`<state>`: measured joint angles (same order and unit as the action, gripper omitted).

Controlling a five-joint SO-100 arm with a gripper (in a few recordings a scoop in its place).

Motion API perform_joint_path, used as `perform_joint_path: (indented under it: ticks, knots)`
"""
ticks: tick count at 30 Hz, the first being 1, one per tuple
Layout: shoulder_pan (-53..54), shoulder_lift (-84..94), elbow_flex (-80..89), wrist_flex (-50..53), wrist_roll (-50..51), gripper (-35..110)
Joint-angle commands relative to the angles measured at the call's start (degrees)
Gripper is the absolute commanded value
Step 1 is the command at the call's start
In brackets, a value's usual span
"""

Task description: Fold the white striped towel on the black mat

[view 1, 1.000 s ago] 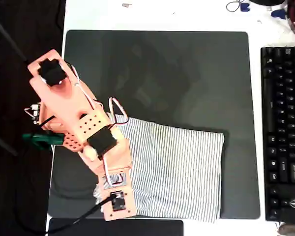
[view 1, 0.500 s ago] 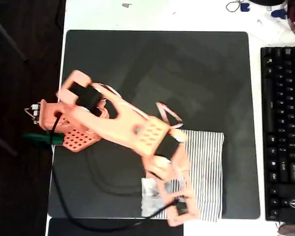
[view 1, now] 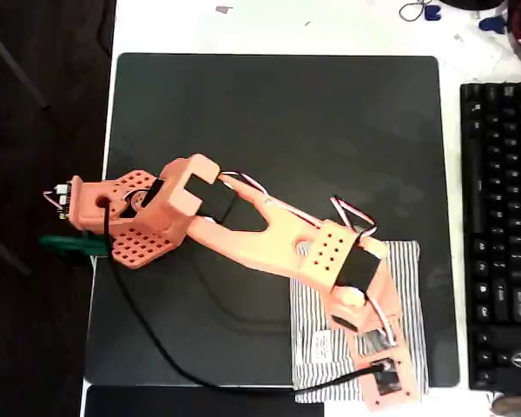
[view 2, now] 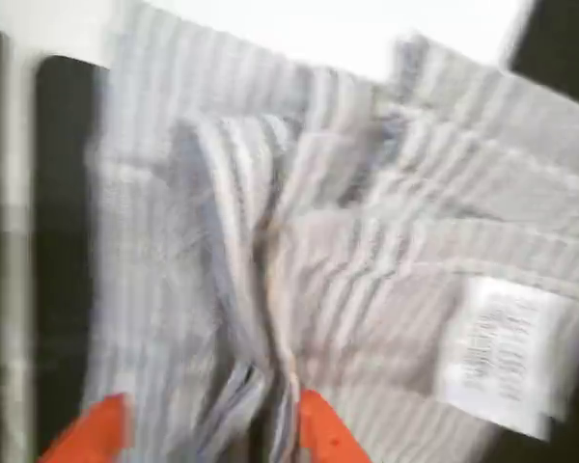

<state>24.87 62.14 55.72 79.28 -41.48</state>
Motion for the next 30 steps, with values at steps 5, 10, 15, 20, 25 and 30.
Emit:
perform_joint_path:
  ticks: [5, 10, 15, 20, 25, 30]
  knots:
    - [-4.0, -0.7, -3.5, -6.8, 0.4, 29]
    - [-4.0, 4.7, -4.7, 1.5, -13.9, 31]
    - [-3.3, 12.0, -2.9, 9.2, -35.7, 31]
    - [-2.0, 13.8, 0.0, 17.8, -58.3, 33]
    - [-5.8, 11.2, 4.7, 16.5, -65.0, 37]
    - [-7.6, 3.4, 10.8, 5.1, -64.4, 36]
